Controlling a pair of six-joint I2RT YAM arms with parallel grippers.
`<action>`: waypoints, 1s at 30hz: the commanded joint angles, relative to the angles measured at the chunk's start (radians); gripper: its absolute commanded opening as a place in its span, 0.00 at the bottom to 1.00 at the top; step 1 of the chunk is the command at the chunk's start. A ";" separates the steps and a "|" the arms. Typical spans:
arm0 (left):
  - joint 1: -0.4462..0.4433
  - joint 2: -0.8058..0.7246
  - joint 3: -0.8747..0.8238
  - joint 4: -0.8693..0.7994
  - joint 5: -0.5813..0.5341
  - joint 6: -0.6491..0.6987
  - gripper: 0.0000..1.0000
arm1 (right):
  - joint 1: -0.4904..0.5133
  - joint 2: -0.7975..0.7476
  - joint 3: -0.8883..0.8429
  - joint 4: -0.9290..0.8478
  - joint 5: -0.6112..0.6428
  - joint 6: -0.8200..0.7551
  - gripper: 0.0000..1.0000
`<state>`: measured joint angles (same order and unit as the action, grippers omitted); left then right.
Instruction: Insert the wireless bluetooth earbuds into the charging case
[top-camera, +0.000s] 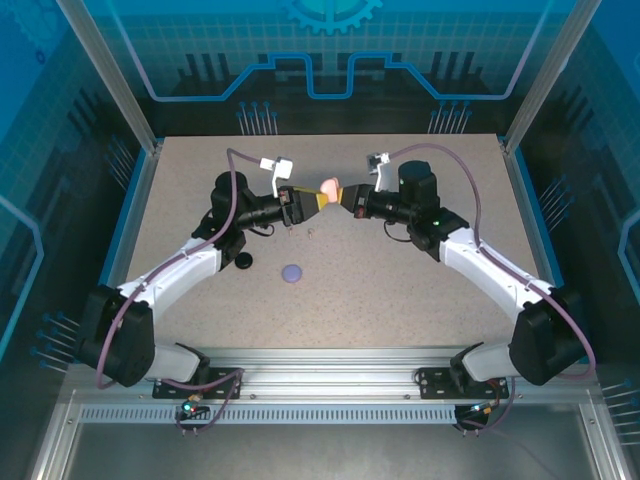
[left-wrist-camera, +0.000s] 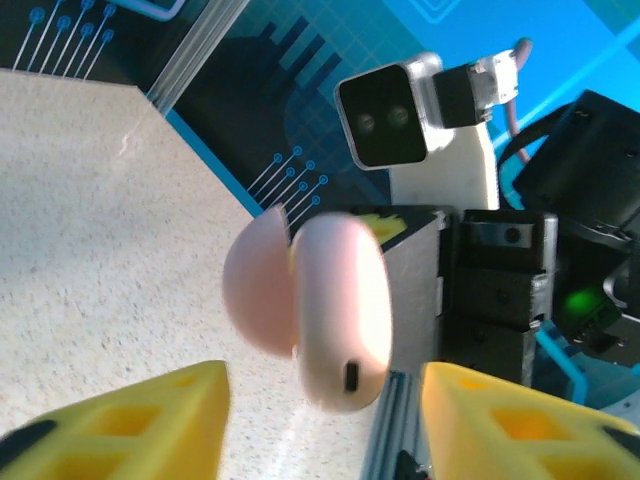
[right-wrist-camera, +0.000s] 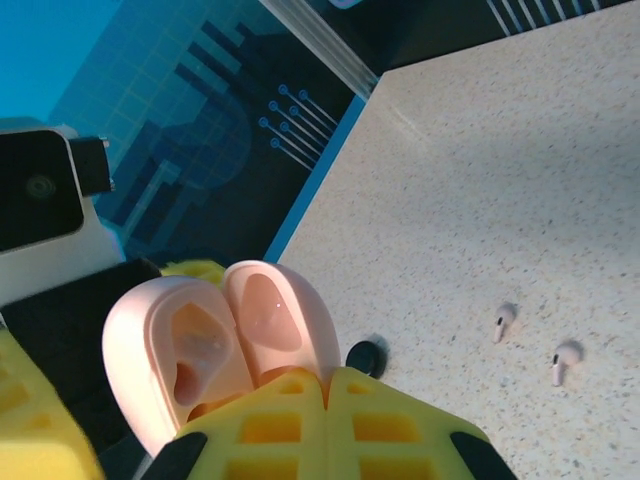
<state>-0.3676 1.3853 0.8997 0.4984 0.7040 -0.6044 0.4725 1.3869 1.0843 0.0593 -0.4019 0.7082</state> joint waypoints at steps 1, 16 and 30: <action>0.025 0.014 0.024 -0.036 -0.021 0.021 0.67 | -0.006 0.010 0.096 -0.163 0.072 -0.092 0.00; 0.068 0.082 0.343 -0.562 -0.088 0.399 0.98 | -0.048 0.249 0.566 -0.669 0.305 -0.527 0.00; 0.085 0.351 0.719 -1.015 0.005 0.702 0.95 | -0.056 0.424 0.730 -0.770 0.241 -0.782 0.00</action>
<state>-0.2913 1.7020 1.5478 -0.3538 0.6506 -0.0082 0.4309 1.7893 1.7660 -0.6628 -0.0982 -0.0044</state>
